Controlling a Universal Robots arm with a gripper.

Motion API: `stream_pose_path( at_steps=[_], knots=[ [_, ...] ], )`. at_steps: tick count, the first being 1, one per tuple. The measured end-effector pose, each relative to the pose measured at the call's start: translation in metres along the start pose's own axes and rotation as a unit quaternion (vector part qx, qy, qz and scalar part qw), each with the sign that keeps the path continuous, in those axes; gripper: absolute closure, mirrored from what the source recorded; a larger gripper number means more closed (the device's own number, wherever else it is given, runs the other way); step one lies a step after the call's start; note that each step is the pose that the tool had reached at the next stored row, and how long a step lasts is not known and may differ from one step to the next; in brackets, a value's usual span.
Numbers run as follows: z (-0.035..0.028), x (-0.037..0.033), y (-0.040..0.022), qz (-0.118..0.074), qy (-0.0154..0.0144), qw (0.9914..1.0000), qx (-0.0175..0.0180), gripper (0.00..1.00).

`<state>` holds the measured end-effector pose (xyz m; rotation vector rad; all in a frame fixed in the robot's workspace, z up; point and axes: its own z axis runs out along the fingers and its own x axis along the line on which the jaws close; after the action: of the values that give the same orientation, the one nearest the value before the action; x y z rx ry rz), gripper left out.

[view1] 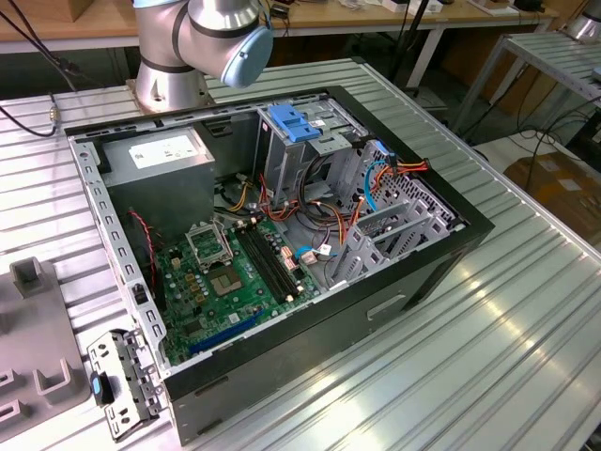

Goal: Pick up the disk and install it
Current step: 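Pick up the disk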

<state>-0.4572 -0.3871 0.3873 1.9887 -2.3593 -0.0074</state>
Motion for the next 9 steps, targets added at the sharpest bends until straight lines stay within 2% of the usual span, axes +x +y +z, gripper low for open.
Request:
stream_pose_path(
  at_steps=[5,9],
  knots=[
    [0.0000,0.0000,0.0000,-0.029,0.0011,0.99959,0.0011,0.89],
    [0.0000,0.0000,0.0000,-0.054,0.0021,0.99855,0.0021,0.89]
  ],
)
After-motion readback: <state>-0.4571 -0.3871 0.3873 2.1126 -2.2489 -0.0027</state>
